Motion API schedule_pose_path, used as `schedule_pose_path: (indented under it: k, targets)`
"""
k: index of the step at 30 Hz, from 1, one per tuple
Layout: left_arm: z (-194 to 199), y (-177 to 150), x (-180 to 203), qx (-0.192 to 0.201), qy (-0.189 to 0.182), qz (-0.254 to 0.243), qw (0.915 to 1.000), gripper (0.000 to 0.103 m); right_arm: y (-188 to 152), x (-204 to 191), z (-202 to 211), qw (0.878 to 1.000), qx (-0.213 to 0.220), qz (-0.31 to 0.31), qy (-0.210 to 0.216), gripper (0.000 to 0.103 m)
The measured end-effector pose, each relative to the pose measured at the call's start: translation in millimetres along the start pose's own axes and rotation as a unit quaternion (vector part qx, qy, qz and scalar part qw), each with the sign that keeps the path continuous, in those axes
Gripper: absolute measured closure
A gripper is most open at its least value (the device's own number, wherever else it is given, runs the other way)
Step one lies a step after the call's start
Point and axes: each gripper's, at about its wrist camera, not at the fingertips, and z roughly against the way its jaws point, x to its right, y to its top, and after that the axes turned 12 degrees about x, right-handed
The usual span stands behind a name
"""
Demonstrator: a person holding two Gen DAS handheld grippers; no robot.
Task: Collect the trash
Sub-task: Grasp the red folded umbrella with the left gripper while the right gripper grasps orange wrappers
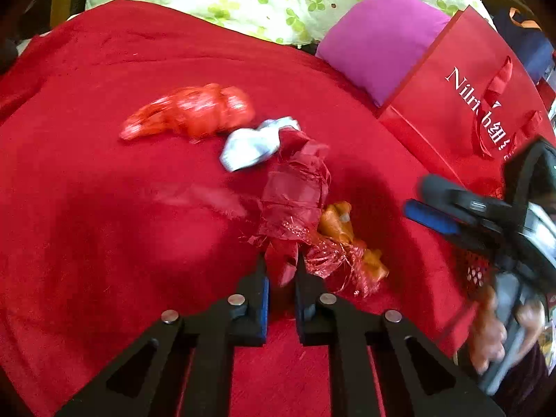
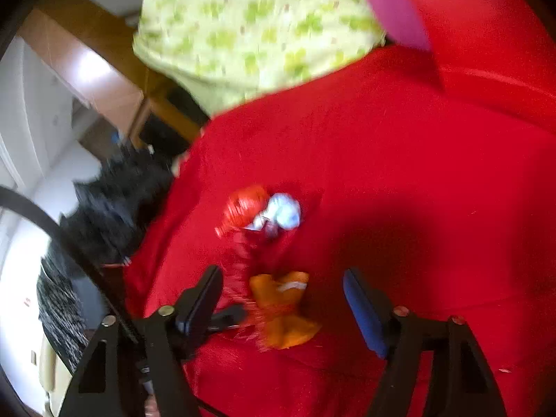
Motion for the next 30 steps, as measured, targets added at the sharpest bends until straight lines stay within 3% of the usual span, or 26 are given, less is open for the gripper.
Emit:
schedule_pose_path:
  k: [7, 9, 11, 13, 16, 17, 18, 22, 23, 24, 26, 30]
  targets:
    - [29, -19, -17, 0.0, 0.004, 0.004, 1.0, 0.091, -23, -20, -40, 0.995, -0.088, 0.008, 0.034, 0.031]
    - [36, -25, -21, 0.002, 0.012, 0.004, 0.9999, 0.085, -35, -30, -54, 0.991, -0.125, 0.023, 0.035, 0.036]
    - [41, -28, -22, 0.007, 0.025, -0.004, 0.9997, 0.069, -42, -38, -58, 0.988, -0.142, 0.026, 0.049, 0.036]
    - [48, -32, -25, 0.014, 0.033, -0.006, 0.9993, 0.06, -46, -45, -61, 0.987, -0.147, 0.037, 0.049, 0.037]
    - [56, -32, -31, 0.024, 0.033, 0.006, 0.9991, 0.059, -60, -58, -74, 0.982, -0.171, 0.07, 0.037, 0.055]
    - [59, -31, -33, 0.027, 0.034, 0.01, 0.999, 0.059, -64, -63, -75, 0.981, -0.17, 0.092, 0.022, 0.067]
    - [60, -31, -34, 0.029, 0.034, 0.012, 0.9989, 0.059, -66, -68, -74, 0.981, -0.16, 0.113, 0.003, 0.07]
    - [60, -24, -33, 0.031, 0.036, 0.015, 0.9988, 0.059, -57, -64, -58, 0.987, -0.131, 0.09, 0.008, 0.071]
    - [60, -23, -32, 0.032, 0.034, 0.013, 0.9988, 0.058, -46, -55, -42, 0.993, -0.099, 0.071, -0.002, 0.071]
    - [58, -21, -29, 0.034, 0.033, 0.01, 0.9988, 0.057, -46, -55, -42, 0.993, -0.099, 0.071, -0.002, 0.071]
    - [50, -18, -22, 0.036, 0.037, 0.004, 0.9987, 0.039, -33, -36, -26, 0.998, -0.061, 0.022, -0.018, 0.071]
    - [31, -12, -10, 0.036, 0.039, -0.004, 0.9986, 0.036, -13, 10, -1, 0.997, -0.003, -0.064, -0.035, 0.071]
